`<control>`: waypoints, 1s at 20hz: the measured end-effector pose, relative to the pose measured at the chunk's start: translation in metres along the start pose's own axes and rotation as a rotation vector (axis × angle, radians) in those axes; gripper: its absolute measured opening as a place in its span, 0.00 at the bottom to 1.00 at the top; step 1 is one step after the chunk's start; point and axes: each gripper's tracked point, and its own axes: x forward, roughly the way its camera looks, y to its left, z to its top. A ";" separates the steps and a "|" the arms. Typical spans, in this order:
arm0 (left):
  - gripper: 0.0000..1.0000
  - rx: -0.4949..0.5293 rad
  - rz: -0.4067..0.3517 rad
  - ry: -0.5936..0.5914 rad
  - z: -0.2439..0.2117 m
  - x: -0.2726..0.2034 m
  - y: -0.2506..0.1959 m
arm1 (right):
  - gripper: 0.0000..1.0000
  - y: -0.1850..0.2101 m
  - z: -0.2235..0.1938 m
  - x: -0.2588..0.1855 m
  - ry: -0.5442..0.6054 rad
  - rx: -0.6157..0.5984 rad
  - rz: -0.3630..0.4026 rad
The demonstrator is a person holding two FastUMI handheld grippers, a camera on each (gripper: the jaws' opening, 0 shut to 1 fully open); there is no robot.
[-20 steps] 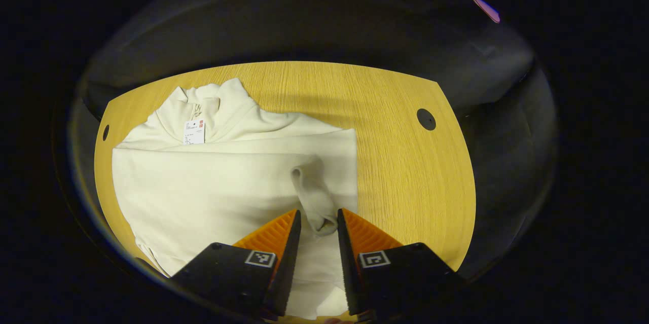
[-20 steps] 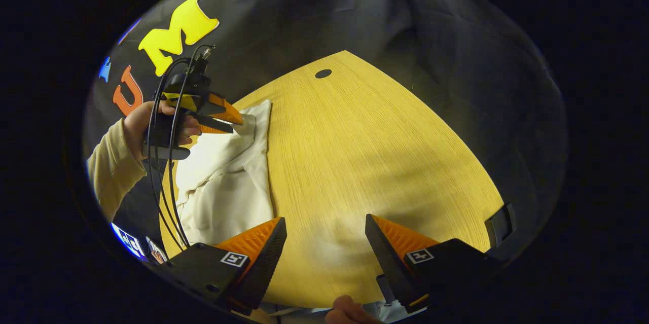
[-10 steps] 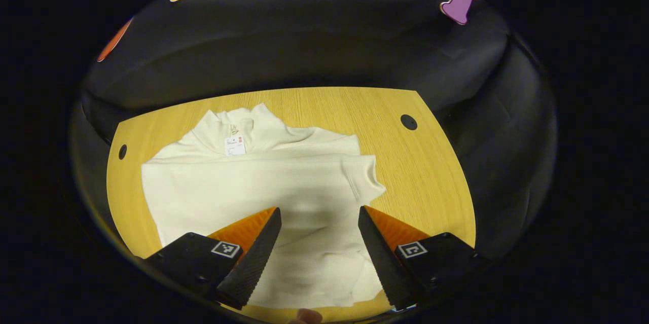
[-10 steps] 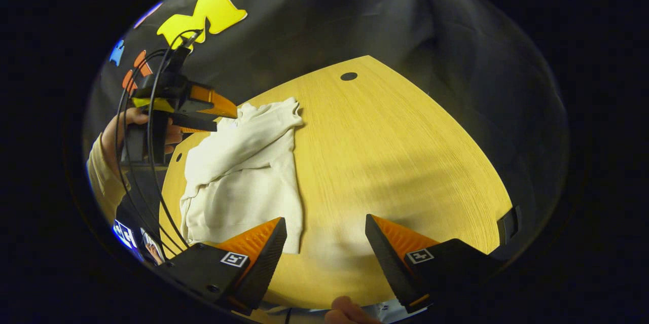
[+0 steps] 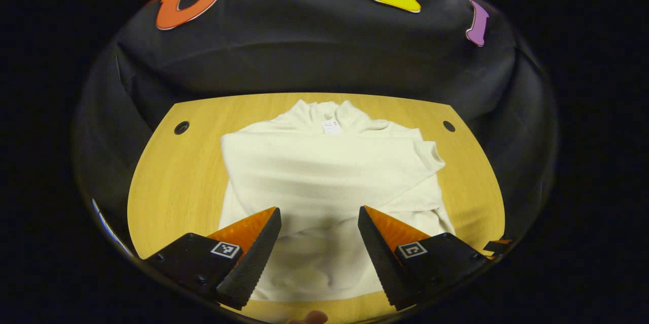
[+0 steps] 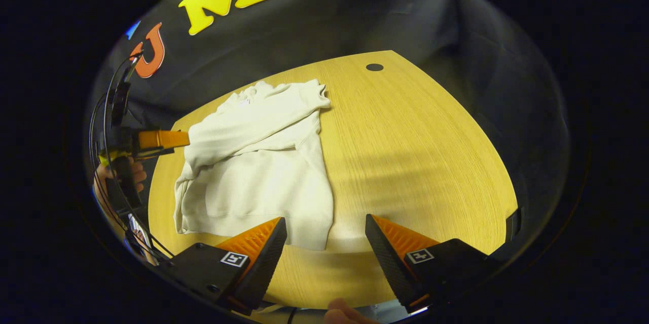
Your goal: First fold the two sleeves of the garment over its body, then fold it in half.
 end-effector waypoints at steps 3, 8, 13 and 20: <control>0.97 -0.066 0.039 0.052 -0.036 -0.015 0.043 | 0.96 0.009 -0.007 0.008 0.022 -0.029 -0.014; 0.97 -0.106 0.107 0.104 -0.066 -0.042 0.095 | 0.96 0.022 -0.017 0.025 0.062 -0.059 -0.021; 0.97 -0.149 0.141 0.168 -0.073 -0.056 0.123 | 0.96 0.017 -0.025 0.044 0.092 -0.114 -0.073; 0.97 -0.182 0.158 0.282 -0.054 -0.065 0.139 | 0.96 0.008 -0.041 0.061 0.185 -0.098 -0.125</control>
